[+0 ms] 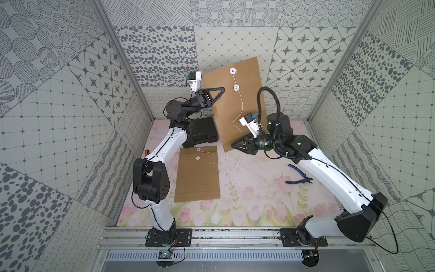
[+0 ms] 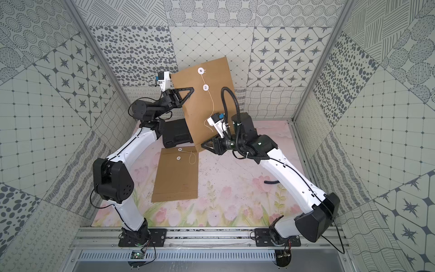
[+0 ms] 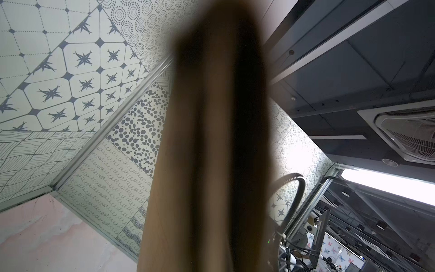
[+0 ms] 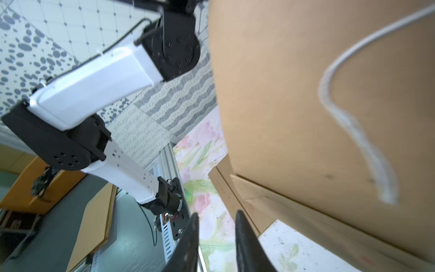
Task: Close the mouth of the file bag
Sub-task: Close the file bag.
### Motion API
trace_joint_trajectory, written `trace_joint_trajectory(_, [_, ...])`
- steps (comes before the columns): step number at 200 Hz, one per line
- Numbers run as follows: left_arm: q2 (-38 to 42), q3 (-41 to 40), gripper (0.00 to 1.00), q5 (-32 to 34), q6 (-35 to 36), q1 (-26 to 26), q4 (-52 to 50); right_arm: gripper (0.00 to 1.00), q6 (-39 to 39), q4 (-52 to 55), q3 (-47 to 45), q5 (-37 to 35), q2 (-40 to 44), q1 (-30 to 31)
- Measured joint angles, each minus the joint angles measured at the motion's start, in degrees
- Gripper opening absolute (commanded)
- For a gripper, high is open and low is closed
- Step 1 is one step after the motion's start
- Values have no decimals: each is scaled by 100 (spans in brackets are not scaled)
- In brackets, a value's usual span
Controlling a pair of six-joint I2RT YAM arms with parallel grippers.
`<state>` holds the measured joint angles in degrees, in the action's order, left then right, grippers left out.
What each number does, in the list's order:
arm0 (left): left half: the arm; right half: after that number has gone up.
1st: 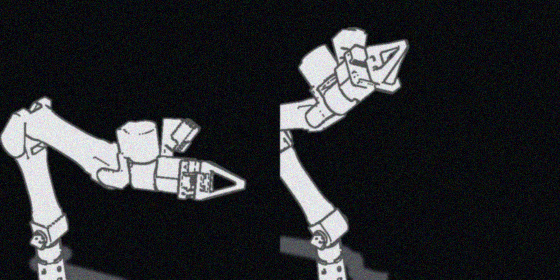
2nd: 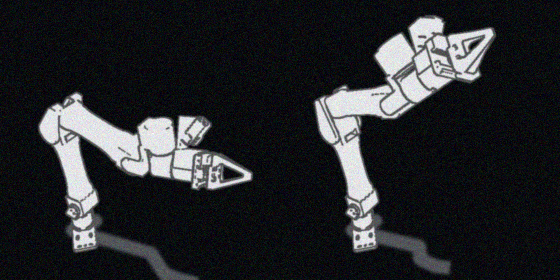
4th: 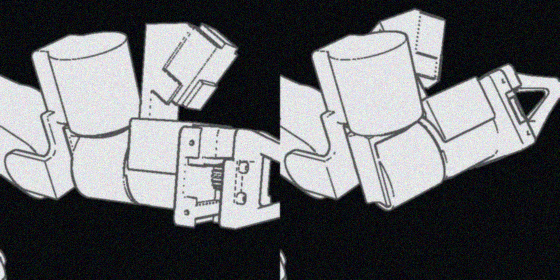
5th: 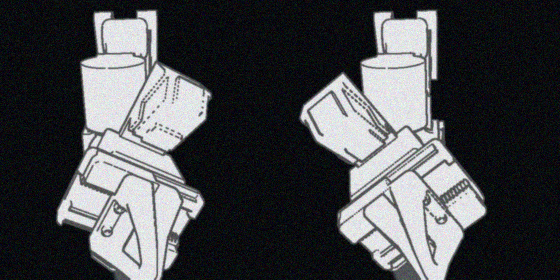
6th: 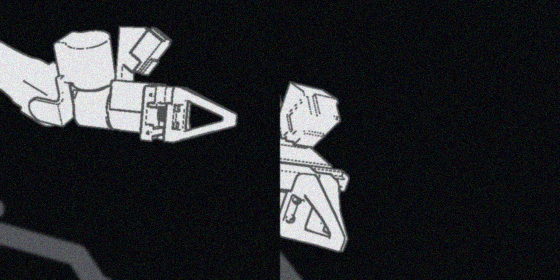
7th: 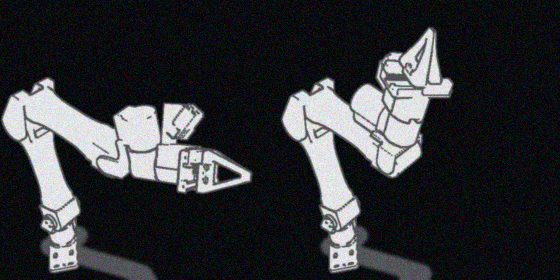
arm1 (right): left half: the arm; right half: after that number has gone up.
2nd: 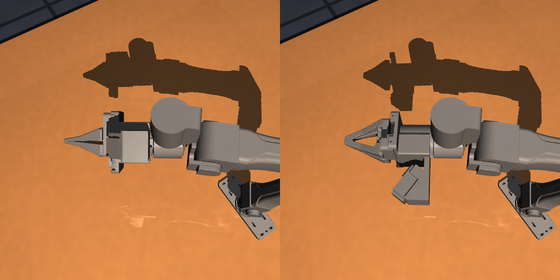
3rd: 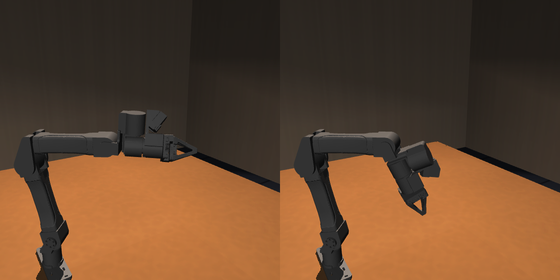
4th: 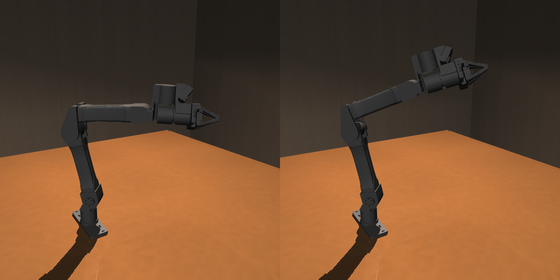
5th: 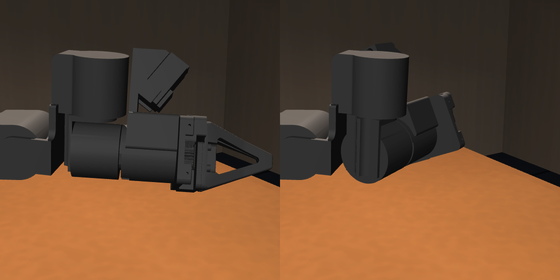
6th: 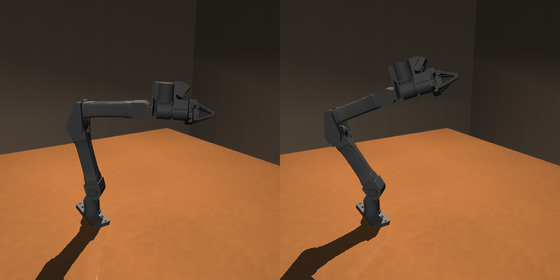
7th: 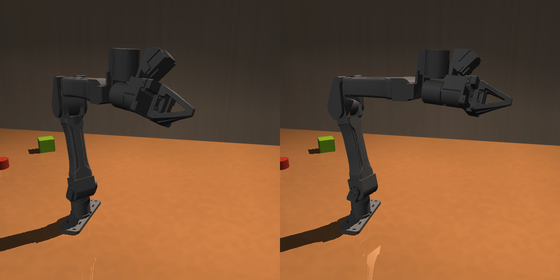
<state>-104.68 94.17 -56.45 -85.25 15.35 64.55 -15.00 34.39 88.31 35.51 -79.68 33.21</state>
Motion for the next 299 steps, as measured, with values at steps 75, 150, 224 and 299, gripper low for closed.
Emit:
trace_joint_trajectory(75, [-85,31,0,-11,-328,339,608,64,-671,-444,1147,-1045,-212,-920])
trace_joint_trajectory(150, [-184,229,0,-52,-501,514,935,54,-778,-503,2583,-542,-1381,-50])
trace_joint_trajectory(224, [72,1073,0,-664,245,50,96,55,269,-31,2015,623,-831,116])
trace_joint_trajectory(299, [76,2092,0,-1106,916,31,-857,60,640,-922,385,-413,-337,-63])
